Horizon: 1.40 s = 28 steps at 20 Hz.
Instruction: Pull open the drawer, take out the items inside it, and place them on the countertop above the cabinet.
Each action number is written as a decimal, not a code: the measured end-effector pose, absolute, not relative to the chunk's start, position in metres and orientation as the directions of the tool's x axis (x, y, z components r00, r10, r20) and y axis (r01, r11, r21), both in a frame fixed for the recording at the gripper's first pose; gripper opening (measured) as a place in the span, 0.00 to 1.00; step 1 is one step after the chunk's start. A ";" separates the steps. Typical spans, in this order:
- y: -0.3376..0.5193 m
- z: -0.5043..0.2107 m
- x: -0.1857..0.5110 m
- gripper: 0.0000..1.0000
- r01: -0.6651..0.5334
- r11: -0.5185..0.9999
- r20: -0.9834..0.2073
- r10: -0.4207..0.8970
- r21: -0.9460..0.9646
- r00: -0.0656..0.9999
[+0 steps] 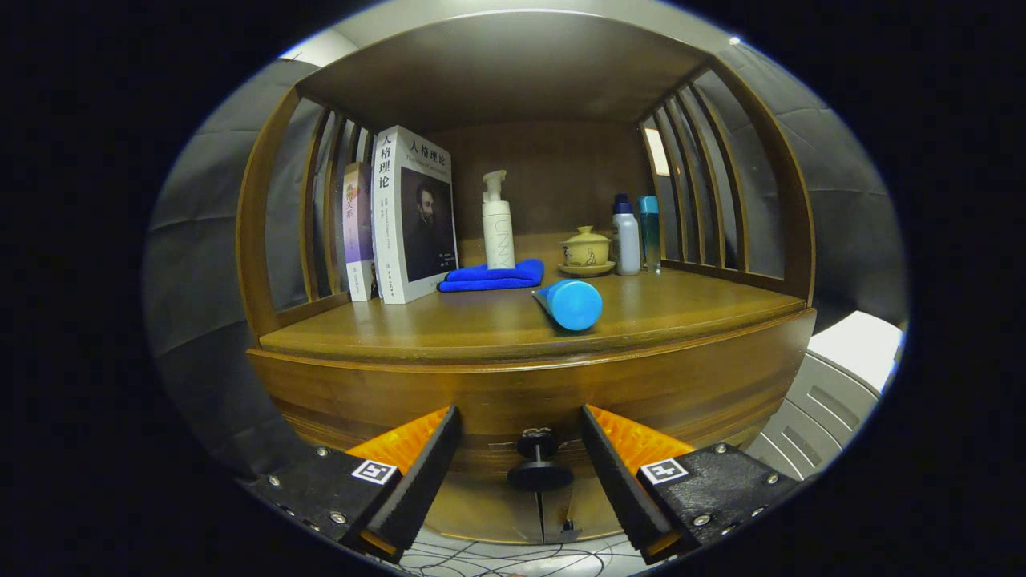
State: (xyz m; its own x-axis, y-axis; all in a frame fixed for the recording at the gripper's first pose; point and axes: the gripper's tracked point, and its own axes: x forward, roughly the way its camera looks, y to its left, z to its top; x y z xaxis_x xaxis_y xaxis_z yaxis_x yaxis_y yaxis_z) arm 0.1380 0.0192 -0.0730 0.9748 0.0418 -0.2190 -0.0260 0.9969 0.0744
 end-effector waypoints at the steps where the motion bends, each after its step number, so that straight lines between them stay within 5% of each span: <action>1: 0.019 -0.076 0.140 0.94 -0.025 0.998 -0.225 0.039 0.064 0.974; 28: 0.007 0.075 0.018 0.95 0.015 0.999 -0.036 -0.016 -0.032 0.999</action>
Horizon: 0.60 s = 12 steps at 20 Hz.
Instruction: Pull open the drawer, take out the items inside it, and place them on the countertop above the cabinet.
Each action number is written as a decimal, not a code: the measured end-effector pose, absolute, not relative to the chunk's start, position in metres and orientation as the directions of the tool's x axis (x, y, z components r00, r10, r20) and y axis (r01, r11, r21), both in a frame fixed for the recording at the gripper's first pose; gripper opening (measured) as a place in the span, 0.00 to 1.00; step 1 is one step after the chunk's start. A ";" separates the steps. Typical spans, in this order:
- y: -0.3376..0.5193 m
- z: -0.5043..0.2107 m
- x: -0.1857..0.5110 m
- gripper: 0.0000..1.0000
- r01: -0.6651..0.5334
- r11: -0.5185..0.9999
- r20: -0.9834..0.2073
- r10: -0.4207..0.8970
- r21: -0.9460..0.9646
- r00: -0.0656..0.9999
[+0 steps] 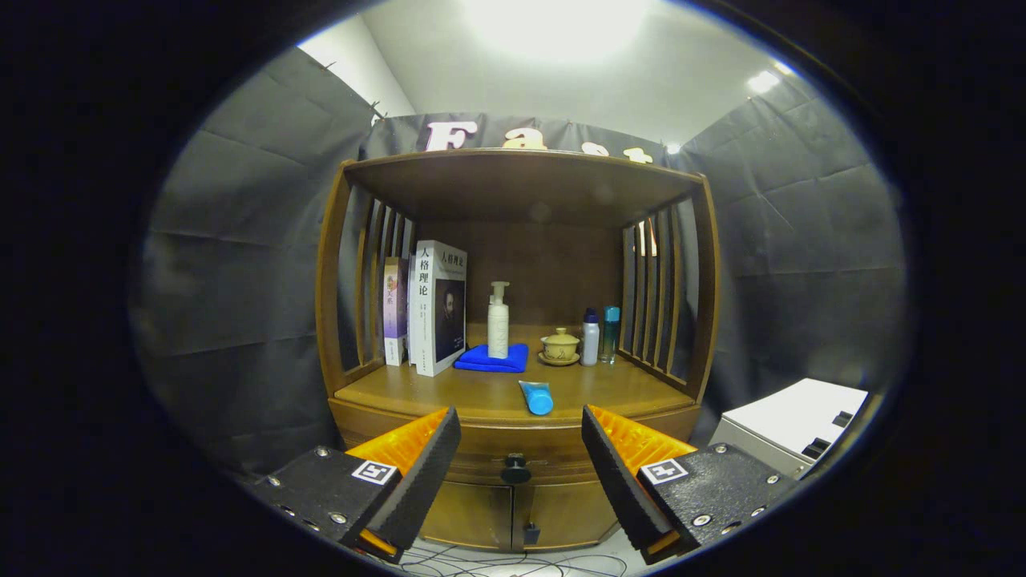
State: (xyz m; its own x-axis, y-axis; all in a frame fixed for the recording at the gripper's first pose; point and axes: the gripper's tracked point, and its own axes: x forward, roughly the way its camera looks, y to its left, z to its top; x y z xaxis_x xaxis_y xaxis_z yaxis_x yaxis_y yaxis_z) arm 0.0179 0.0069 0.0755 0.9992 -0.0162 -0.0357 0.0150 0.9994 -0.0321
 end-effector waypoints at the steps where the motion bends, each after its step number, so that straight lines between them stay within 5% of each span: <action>1: 0.004 0.075 0.018 0.95 0.020 0.999 -0.038 -0.021 -0.034 0.999; 12: -0.011 0.103 0.006 0.95 0.061 0.998 0.011 -0.061 -0.029 0.998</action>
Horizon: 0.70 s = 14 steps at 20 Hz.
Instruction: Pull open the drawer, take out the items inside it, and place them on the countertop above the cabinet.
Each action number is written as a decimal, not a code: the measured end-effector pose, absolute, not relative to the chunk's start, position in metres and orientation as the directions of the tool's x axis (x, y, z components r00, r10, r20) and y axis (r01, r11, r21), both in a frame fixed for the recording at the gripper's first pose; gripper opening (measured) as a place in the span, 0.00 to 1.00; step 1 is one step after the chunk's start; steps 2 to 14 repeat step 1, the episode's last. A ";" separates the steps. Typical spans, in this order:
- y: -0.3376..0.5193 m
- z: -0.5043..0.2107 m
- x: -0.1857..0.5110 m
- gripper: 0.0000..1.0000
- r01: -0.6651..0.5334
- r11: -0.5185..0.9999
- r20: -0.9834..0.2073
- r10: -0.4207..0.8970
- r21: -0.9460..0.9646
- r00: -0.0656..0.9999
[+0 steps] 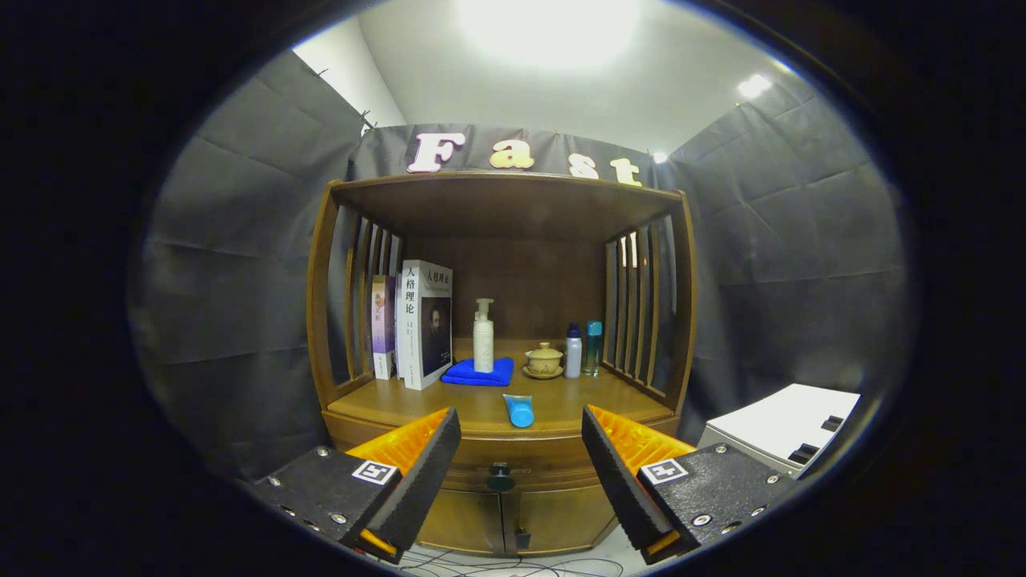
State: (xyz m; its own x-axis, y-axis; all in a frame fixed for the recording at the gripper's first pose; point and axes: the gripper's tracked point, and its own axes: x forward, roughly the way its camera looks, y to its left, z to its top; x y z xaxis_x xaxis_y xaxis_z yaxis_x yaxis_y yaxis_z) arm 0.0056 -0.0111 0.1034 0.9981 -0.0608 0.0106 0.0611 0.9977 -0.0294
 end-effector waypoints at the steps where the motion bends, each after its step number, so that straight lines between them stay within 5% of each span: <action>1: -0.012 0.105 0.005 0.95 0.062 0.998 0.014 -0.062 -0.028 0.998; 14: -0.012 0.105 0.005 0.95 0.062 0.998 0.014 -0.062 -0.028 0.998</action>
